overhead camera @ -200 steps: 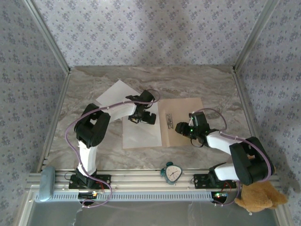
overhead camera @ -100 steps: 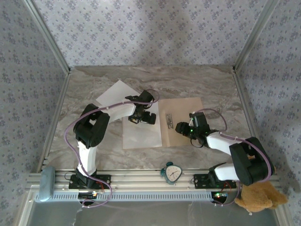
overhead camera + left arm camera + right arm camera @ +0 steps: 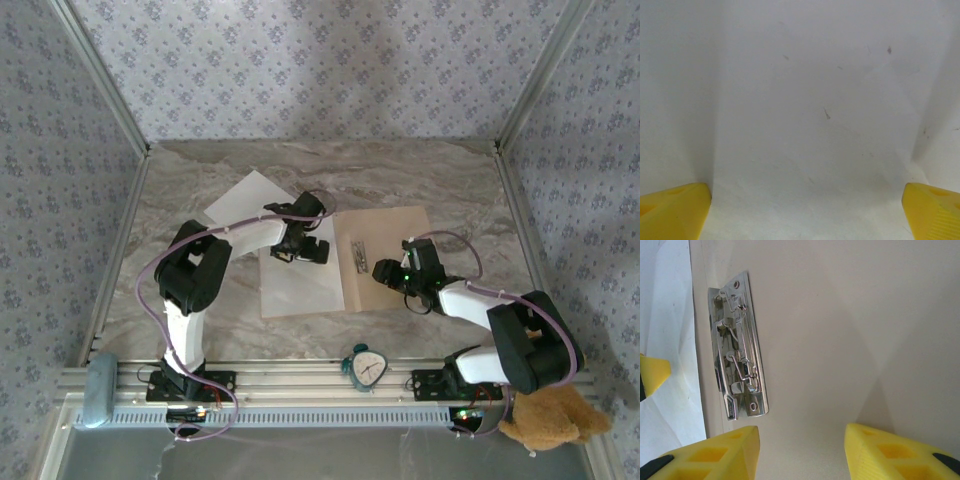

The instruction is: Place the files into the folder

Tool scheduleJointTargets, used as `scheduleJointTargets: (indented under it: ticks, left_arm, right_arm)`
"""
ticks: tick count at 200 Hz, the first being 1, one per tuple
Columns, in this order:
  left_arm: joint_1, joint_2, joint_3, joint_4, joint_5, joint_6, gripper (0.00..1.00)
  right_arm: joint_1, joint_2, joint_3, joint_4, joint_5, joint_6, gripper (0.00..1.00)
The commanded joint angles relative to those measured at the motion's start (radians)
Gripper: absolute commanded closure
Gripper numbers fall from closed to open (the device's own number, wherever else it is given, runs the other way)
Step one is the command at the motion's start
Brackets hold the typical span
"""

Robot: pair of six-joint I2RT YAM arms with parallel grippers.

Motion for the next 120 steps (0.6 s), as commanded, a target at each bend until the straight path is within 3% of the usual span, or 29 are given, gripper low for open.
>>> scheduleJointTargets:
  ticks: [1, 120]
  left_arm:
    - [0.014, -0.034, -0.022, -0.063, -0.016, -0.018, 0.01]
    - [0.012, -0.045, -0.032, -0.032, 0.049, 0.017, 0.01]
  right_arm:
    - [0.008, 0.021, -0.027, -0.055, 0.034, 0.018, 0.5]
    - [0.01, 0.025, -0.025, -0.054, 0.036, 0.019, 0.5]
